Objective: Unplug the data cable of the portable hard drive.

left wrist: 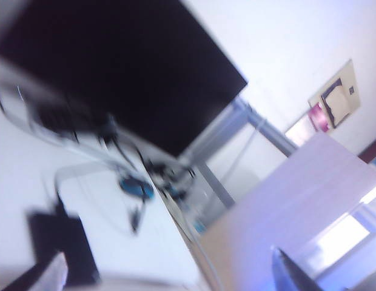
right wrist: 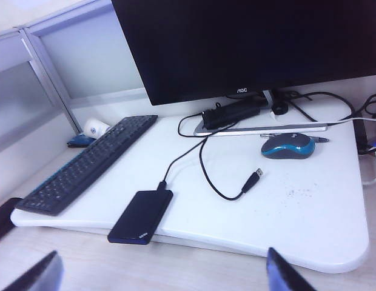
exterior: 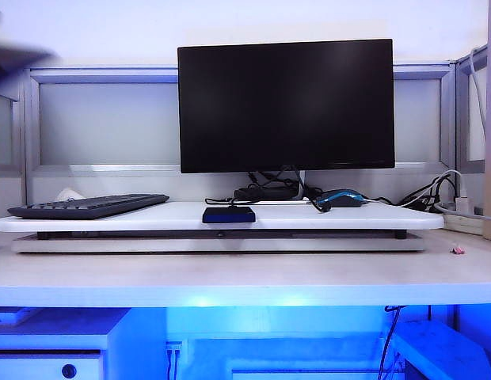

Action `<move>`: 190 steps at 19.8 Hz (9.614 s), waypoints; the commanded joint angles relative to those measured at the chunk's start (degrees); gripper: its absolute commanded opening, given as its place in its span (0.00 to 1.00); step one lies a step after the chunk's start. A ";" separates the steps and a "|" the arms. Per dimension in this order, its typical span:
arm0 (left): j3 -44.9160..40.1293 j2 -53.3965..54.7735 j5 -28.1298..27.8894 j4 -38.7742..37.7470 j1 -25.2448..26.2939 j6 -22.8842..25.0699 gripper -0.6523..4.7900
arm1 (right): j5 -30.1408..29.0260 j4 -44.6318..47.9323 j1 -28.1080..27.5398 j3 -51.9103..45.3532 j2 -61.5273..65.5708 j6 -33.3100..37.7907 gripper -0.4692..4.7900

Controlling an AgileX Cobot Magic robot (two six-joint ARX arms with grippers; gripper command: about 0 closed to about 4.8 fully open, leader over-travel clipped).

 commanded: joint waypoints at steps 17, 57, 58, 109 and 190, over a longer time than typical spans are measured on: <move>7.89 41.03 -2.27 26.82 -6.36 -29.51 1.00 | 3.45 13.86 6.99 1.77 18.36 -1.97 1.00; 38.25 62.82 0.09 6.82 -15.19 -31.47 0.99 | 4.70 18.25 7.93 8.87 29.66 -3.69 1.00; 38.34 62.84 -0.15 6.69 -15.43 -31.45 0.93 | 4.70 18.25 7.93 8.87 29.66 -3.69 1.00; 41.22 56.65 27.02 29.00 -21.66 -33.64 0.11 | -11.56 18.75 7.80 26.23 48.98 2.16 0.88; 61.07 47.21 15.87 -42.95 -3.65 11.82 1.00 | -7.80 -29.05 -0.59 66.86 64.78 2.38 1.00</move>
